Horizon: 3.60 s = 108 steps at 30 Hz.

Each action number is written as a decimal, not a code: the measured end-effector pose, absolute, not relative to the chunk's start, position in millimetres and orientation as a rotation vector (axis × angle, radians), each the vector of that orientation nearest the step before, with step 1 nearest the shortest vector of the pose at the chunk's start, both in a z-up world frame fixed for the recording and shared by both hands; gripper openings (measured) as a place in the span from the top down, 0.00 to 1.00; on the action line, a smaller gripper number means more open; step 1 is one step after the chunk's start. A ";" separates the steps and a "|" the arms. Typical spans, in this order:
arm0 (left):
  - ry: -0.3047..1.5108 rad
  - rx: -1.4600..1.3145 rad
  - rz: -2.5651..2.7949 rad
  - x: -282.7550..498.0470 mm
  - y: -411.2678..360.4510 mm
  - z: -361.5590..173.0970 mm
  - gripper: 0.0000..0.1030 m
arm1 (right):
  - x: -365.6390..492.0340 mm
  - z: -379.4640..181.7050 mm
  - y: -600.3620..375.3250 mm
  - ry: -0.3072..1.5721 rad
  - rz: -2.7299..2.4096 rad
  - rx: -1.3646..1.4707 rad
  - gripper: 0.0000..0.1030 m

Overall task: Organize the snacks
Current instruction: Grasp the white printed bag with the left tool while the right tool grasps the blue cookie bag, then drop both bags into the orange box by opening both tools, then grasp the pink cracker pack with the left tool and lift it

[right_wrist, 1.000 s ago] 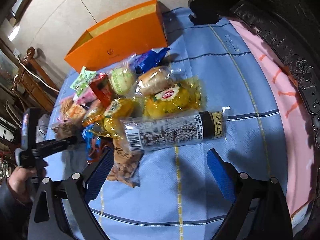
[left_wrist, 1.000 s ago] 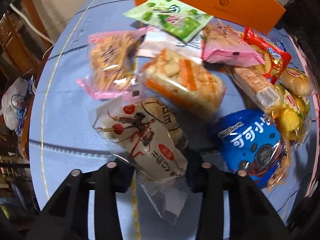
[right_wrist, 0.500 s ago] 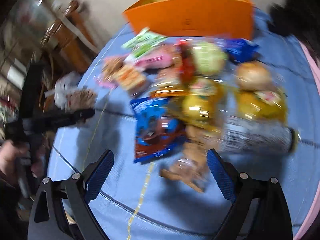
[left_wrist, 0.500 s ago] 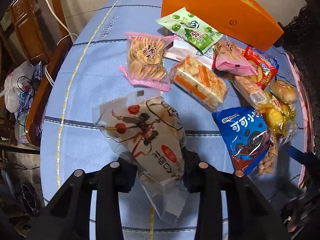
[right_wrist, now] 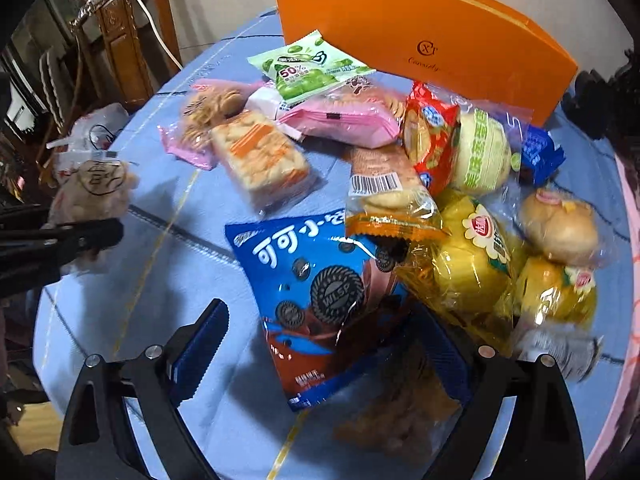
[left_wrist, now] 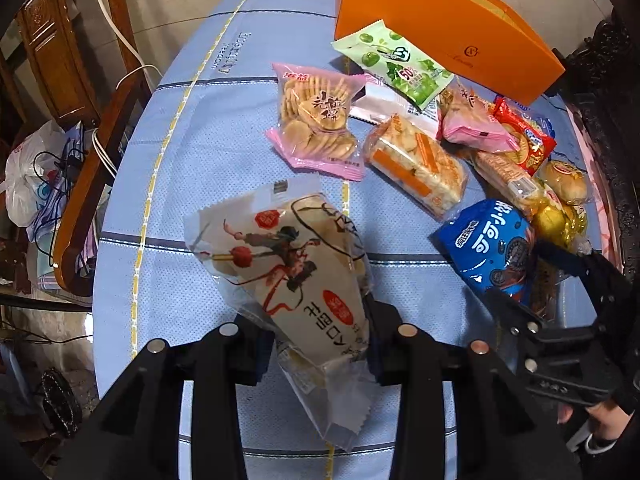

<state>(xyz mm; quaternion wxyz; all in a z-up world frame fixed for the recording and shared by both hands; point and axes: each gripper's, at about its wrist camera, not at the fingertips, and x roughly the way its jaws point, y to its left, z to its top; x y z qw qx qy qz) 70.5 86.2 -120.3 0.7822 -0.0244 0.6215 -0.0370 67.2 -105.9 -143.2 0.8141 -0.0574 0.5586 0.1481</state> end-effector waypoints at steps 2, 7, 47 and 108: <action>1.340 -0.054 -0.084 71.2 85.6 -119.4 0.65 | 67.1 -145.8 -100.8 1.183 0.303 -0.200 0.09; 1.346 -0.049 -0.098 73.4 84.5 -120.7 0.65 | 65.9 -167.6 -85.4 1.176 0.268 -0.432 0.09; 1.074 -0.022 -0.272 157.4 -20.8 19.1 0.65 | 123.0 26.7 -224.0 0.878 0.285 0.072 0.67; 1.106 0.130 -0.071 181.9 9.8 -5.0 0.09 | 118.9 -29.4 -238.5 0.957 0.149 0.208 0.07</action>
